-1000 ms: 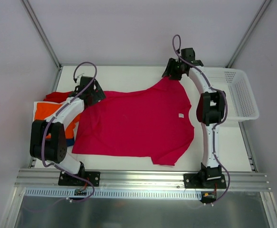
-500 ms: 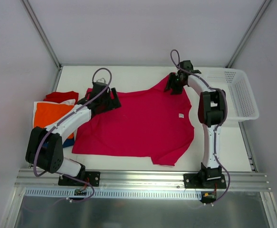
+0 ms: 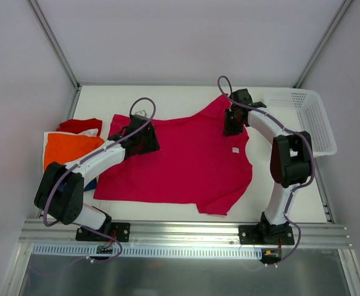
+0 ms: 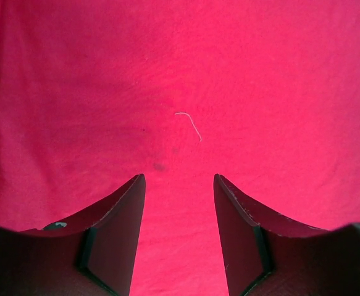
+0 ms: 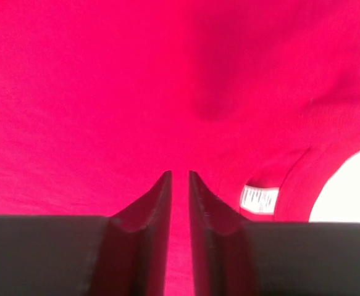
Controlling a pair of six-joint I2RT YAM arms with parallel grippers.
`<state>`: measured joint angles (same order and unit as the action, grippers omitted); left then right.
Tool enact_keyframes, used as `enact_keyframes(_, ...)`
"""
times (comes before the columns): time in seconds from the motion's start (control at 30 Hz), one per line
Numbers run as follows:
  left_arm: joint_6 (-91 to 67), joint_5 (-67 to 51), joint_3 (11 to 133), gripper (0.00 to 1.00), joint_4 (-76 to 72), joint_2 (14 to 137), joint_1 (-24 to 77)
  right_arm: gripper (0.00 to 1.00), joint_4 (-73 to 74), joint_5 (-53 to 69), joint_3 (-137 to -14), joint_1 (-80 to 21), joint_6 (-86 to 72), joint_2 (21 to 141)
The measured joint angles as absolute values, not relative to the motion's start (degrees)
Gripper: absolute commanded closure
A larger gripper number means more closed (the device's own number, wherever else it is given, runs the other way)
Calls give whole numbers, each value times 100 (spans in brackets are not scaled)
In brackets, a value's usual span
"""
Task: Fold and stack the t-shirts
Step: Flatten the tshirt out
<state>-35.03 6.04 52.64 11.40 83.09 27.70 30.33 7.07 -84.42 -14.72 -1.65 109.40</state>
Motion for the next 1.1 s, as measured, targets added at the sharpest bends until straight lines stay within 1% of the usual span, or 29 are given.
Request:
enact_keyframes(0.03,-3505,604,5251,51,1142,8311,2770,89,3074,580,-8346,-1559,-143,10899)
enact_keyframes(0.1,-3507,604,5251,52,1142,8313,2770,97,3170,327,-8261,-1708,-106,10897)
enact_keyframes(0.13,-3507,602,5251,54,1138,8313,2768,100,3253,211,-8235,-1793,-97,10908)
enact_keyframes(0.23,-3520,582,5245,55,1138,8313,2768,100,3457,-62,-8226,-2014,-89,10958)
enact_keyframes(0.3,-3520,506,5214,51,1131,8311,2768,99,3559,-248,-8230,-2126,-86,11048)
enact_keyframes(0.33,-3522,480,5190,47,1129,8311,2770,100,3632,-370,-8232,-2167,-82,11124)
enact_keyframes(0.37,-3529,445,5159,44,1129,8305,2770,100,3717,-493,-8232,-2198,-82,11205)
enact_keyframes(0.47,-3542,349,5072,40,1135,8241,2768,99,3972,-838,-8224,-2222,-82,11402)
enact_keyframes(0.87,-3562,191,4899,36,1144,7441,2770,100,4510,-1500,-8036,-2206,-366,11417)
enact_keyframes(1.1,-3562,193,4755,34,1249,7081,2768,99,4639,-1516,-7741,-1922,-386,11242)
